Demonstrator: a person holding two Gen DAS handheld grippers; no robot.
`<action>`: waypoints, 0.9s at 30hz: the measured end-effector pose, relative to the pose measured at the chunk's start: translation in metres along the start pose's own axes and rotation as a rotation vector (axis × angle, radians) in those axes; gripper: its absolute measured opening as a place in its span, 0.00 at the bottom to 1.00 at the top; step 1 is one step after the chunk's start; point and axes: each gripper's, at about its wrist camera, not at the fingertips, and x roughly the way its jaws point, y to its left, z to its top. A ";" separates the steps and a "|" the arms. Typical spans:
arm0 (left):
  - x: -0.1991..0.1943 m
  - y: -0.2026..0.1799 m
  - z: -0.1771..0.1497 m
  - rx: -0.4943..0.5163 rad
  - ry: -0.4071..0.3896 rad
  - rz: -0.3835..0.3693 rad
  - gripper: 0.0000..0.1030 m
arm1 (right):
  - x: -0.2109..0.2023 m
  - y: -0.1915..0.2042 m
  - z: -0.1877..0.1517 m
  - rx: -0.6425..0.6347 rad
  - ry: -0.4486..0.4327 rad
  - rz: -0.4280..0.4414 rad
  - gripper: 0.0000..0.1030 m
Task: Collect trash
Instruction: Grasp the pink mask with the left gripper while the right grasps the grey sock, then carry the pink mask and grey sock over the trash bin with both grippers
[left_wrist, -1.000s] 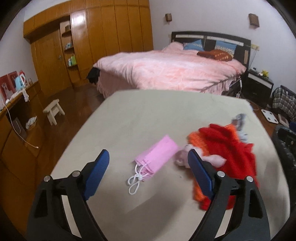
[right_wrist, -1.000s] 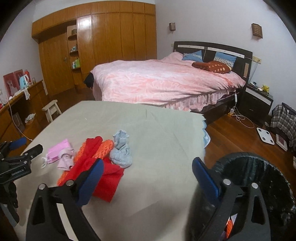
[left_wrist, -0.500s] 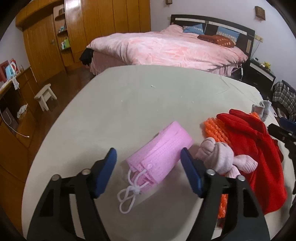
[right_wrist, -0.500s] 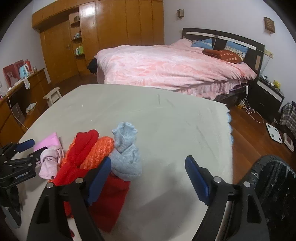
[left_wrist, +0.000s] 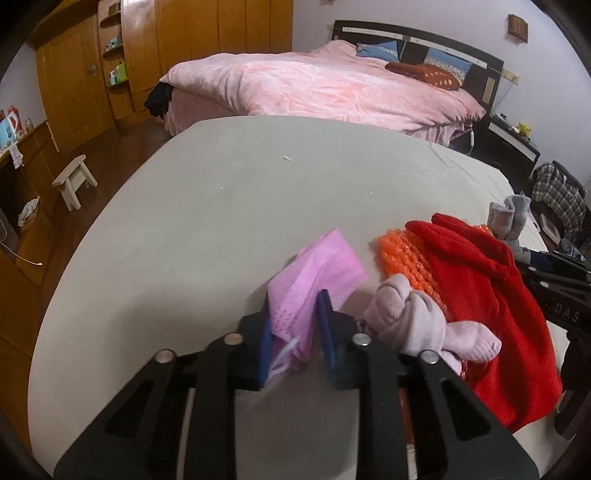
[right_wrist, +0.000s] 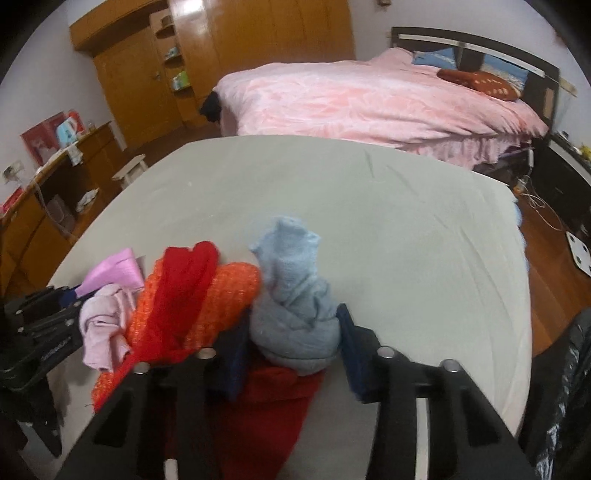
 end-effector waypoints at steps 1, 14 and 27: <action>-0.003 0.001 0.000 -0.010 -0.012 0.005 0.17 | -0.003 0.000 0.001 -0.001 -0.008 0.001 0.41; -0.057 0.008 0.009 -0.061 -0.130 0.024 0.15 | -0.064 -0.002 0.008 -0.014 -0.145 -0.051 0.41; -0.114 -0.026 0.007 -0.027 -0.208 -0.002 0.15 | -0.114 -0.008 -0.006 0.028 -0.204 -0.014 0.41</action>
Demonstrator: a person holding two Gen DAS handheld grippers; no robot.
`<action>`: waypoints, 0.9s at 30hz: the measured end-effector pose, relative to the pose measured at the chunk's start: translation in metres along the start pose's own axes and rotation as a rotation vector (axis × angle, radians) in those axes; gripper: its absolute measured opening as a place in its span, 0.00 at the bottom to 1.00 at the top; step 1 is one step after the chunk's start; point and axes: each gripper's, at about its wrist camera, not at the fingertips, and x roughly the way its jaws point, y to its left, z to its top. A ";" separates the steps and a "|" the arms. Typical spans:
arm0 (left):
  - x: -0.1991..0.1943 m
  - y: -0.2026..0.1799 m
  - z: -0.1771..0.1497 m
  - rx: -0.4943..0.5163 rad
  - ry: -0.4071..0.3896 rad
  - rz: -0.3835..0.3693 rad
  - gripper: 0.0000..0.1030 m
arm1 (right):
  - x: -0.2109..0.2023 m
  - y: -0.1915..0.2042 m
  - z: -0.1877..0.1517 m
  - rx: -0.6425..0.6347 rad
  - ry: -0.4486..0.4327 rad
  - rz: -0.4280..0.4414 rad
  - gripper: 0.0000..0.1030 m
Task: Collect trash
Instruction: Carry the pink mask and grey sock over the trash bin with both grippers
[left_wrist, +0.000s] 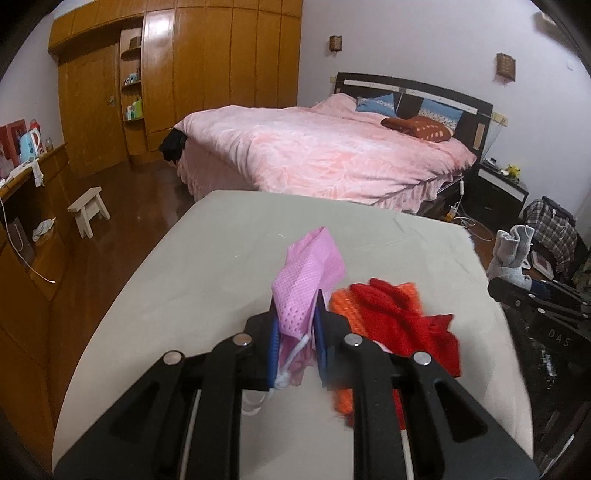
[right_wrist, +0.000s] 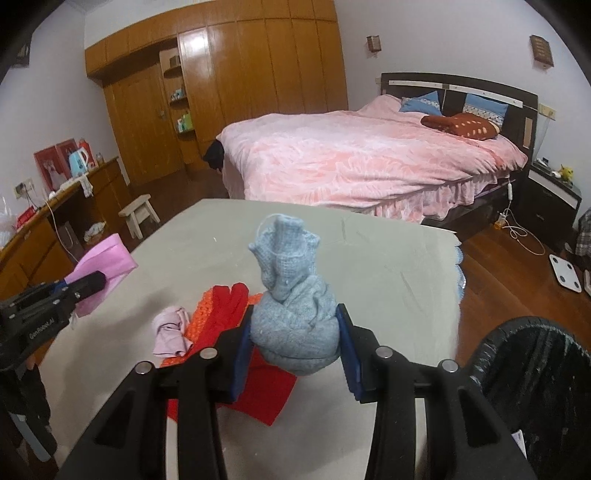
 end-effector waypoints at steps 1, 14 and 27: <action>-0.004 -0.003 0.001 0.000 -0.004 -0.005 0.15 | -0.004 -0.002 0.000 0.010 -0.006 0.005 0.41; -0.040 -0.040 -0.002 0.024 -0.028 -0.059 0.15 | -0.052 -0.009 -0.004 0.031 -0.044 0.007 0.41; -0.075 -0.087 -0.001 0.064 -0.078 -0.122 0.15 | -0.103 -0.026 -0.018 0.048 -0.083 -0.023 0.41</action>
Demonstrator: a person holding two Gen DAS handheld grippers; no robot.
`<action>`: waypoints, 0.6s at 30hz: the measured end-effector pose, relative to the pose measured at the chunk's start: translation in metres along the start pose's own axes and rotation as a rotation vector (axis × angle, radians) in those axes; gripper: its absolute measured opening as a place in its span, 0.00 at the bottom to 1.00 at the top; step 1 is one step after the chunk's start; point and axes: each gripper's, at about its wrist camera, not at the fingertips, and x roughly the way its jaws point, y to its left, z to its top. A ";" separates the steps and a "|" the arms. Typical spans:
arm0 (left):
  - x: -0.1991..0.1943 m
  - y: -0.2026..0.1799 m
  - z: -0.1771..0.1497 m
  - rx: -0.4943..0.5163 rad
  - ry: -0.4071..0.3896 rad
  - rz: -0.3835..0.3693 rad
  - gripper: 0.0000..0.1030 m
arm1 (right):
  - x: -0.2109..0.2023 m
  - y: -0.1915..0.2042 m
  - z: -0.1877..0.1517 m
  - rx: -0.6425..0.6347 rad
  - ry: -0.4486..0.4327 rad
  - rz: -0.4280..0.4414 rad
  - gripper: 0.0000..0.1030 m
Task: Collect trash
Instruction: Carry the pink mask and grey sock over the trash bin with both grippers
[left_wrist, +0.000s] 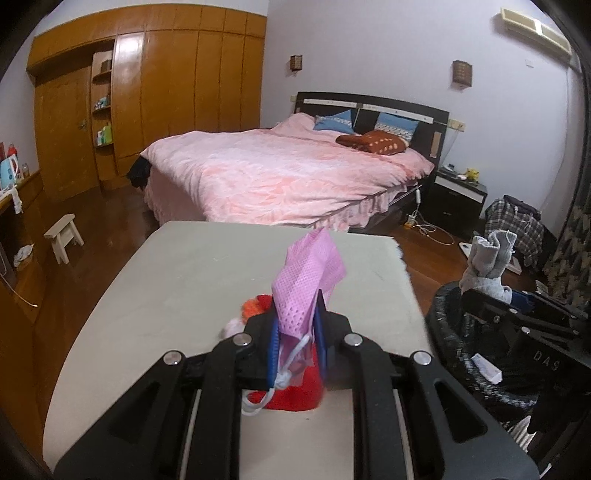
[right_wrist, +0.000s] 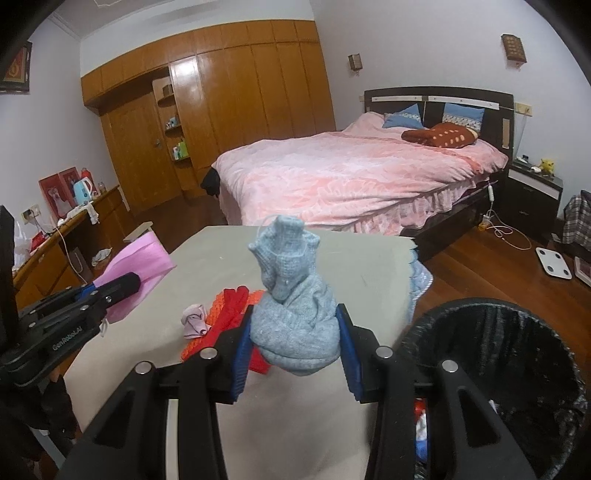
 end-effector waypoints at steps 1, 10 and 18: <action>-0.002 -0.005 0.000 0.003 -0.003 -0.006 0.15 | -0.004 -0.002 -0.001 0.002 -0.003 -0.004 0.41; -0.009 -0.050 -0.004 0.046 -0.011 -0.058 0.15 | -0.036 -0.036 -0.012 0.032 -0.025 -0.056 0.41; -0.003 -0.094 -0.005 0.087 -0.003 -0.132 0.15 | -0.066 -0.077 -0.021 0.070 -0.049 -0.130 0.41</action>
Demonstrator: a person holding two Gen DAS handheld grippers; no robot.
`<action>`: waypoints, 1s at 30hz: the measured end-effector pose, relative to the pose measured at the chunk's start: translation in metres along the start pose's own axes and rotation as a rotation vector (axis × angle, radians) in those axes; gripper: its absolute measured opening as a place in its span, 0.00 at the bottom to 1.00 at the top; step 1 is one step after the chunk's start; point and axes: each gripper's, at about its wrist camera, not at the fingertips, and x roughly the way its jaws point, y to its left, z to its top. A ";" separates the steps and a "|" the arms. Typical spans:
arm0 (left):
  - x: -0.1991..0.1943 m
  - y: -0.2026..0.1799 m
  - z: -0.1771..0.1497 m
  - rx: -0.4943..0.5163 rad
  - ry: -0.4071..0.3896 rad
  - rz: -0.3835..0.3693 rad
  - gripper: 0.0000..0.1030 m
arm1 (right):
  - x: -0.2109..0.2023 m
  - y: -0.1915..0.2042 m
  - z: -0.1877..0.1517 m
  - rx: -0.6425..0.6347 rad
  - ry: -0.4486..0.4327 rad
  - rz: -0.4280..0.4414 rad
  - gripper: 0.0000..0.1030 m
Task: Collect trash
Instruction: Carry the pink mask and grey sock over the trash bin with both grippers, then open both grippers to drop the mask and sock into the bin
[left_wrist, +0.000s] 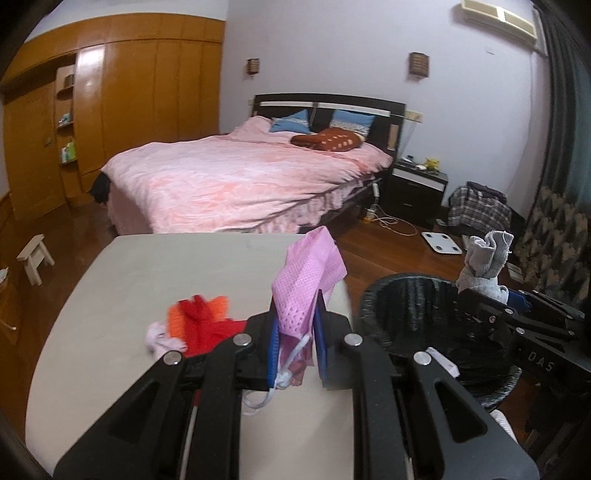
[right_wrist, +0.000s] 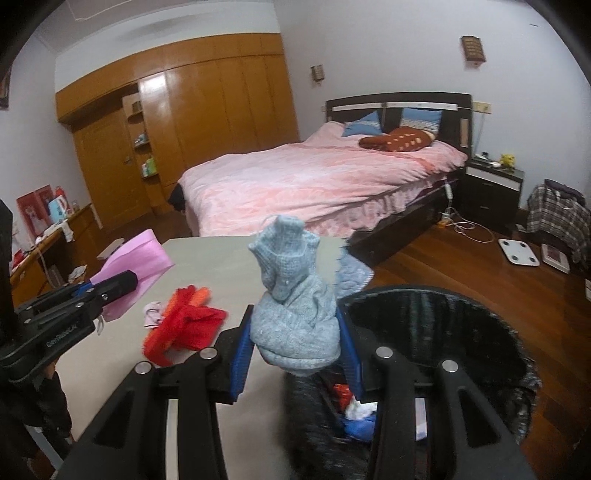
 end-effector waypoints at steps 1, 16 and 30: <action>0.003 -0.008 0.001 0.009 0.001 -0.014 0.15 | -0.002 -0.006 0.000 0.005 -0.001 -0.010 0.41; 0.058 -0.116 0.003 0.141 0.018 -0.179 0.15 | -0.014 -0.097 -0.010 0.082 0.004 -0.179 0.41; 0.121 -0.168 0.008 0.177 0.076 -0.284 0.38 | 0.006 -0.140 -0.023 0.115 0.038 -0.279 0.56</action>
